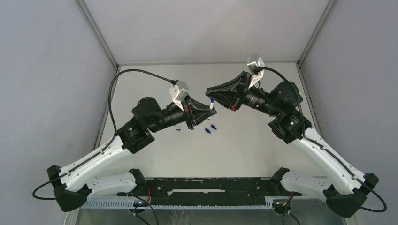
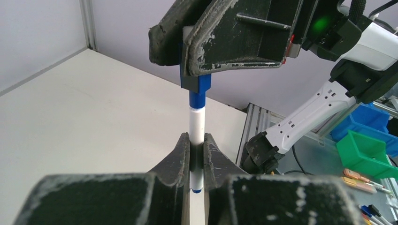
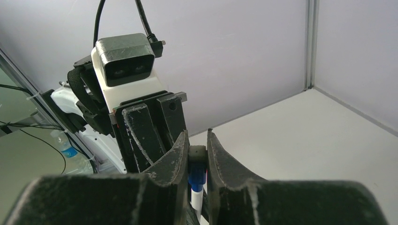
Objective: Insert the pens into the pen caps
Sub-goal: Press the pen cap onto the pen.
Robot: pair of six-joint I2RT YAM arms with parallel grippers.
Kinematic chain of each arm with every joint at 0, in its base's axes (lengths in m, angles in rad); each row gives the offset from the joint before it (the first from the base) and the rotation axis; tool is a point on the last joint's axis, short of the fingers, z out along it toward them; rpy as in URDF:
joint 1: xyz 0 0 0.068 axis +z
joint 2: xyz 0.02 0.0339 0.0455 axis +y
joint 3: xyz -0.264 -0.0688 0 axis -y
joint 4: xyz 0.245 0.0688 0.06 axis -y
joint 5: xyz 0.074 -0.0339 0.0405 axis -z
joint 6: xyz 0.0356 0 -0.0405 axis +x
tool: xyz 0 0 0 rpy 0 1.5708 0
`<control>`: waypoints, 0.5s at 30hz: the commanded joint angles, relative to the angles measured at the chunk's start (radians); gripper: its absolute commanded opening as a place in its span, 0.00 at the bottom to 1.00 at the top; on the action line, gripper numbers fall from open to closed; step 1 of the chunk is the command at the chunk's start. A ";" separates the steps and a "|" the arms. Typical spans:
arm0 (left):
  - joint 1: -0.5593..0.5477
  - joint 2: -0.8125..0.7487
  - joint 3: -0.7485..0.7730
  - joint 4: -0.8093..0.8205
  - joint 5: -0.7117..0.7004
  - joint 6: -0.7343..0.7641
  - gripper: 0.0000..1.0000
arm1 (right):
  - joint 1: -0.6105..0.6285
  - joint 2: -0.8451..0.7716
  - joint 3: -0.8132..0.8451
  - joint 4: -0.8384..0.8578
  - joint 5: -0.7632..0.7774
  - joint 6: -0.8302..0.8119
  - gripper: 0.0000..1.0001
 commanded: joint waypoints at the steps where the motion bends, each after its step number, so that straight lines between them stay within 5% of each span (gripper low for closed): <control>1: -0.002 -0.031 0.013 0.058 -0.035 0.014 0.00 | 0.016 0.002 0.031 -0.108 -0.002 -0.037 0.00; 15: 0.003 -0.095 0.043 0.093 -0.171 0.066 0.00 | 0.093 0.000 -0.155 -0.019 0.152 0.069 0.00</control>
